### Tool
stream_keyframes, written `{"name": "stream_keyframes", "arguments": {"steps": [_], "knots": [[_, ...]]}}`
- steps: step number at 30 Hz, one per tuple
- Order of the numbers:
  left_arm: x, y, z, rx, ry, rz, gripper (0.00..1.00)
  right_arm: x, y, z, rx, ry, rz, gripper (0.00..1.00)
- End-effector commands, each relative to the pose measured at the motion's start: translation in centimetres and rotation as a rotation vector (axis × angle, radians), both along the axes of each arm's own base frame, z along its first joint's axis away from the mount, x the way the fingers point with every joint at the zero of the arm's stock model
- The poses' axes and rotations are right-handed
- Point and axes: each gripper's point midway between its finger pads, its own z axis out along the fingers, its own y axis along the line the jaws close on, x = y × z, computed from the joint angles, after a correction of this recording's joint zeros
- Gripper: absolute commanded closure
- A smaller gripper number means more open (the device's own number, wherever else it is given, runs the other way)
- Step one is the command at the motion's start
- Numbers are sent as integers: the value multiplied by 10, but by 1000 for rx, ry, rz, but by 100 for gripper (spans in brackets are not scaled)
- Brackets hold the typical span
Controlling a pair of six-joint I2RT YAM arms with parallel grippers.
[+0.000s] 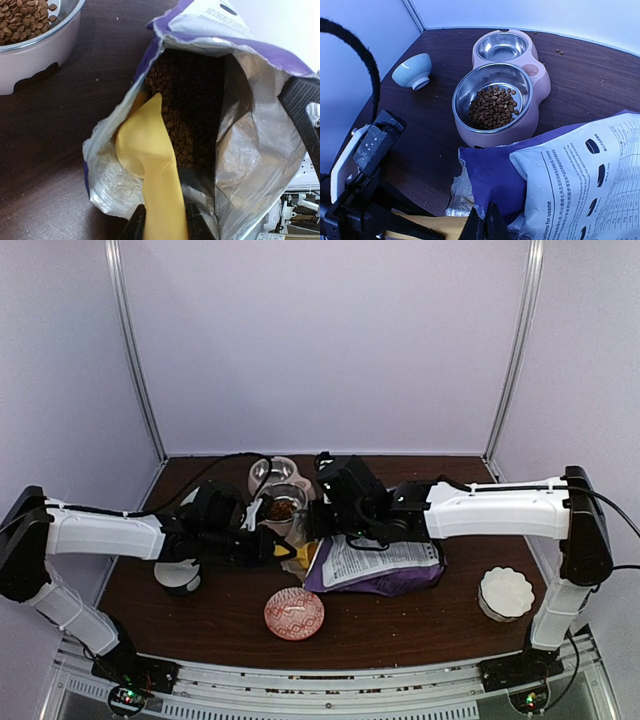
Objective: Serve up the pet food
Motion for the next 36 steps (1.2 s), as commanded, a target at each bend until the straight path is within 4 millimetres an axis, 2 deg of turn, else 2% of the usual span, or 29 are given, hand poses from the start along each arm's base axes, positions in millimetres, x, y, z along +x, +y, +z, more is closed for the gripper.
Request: {"name": "stream_keyframes", "arguments": {"steps": [1,5,7,10,13,14,18,20,22,26,30,34,36], "knots": [[16,4,-3,20,-36,69,100,0,7,60,134,-86,13,84],[14,6,-11,31,-22,67,100,-3,-17,68,110,-112,-9,48],[14,6,-12,33,-22,67,100,-2,-39,73,100,-122,-41,34],[14,7,-13,39,-24,66,100,5,-80,68,81,-106,-111,21],[14,8,-13,45,-30,68,100,14,-126,53,62,-77,-180,14],[14,9,-13,50,-30,69,100,14,-141,40,49,-51,-193,12],[15,12,-11,65,-43,74,100,21,-196,14,63,21,-256,8],[16,14,-10,79,-52,77,100,23,-216,0,83,61,-273,7],[16,16,-7,95,-62,79,100,22,-225,-13,114,106,-275,6],[16,22,-6,130,-71,90,100,19,-225,-40,156,181,-262,8],[17,29,-16,178,-61,102,100,17,-223,-65,144,245,-270,19],[20,22,-28,175,-55,91,100,13,-216,-79,164,288,-248,31],[23,14,-36,159,-44,79,100,12,-213,-82,180,297,-238,34]]}}
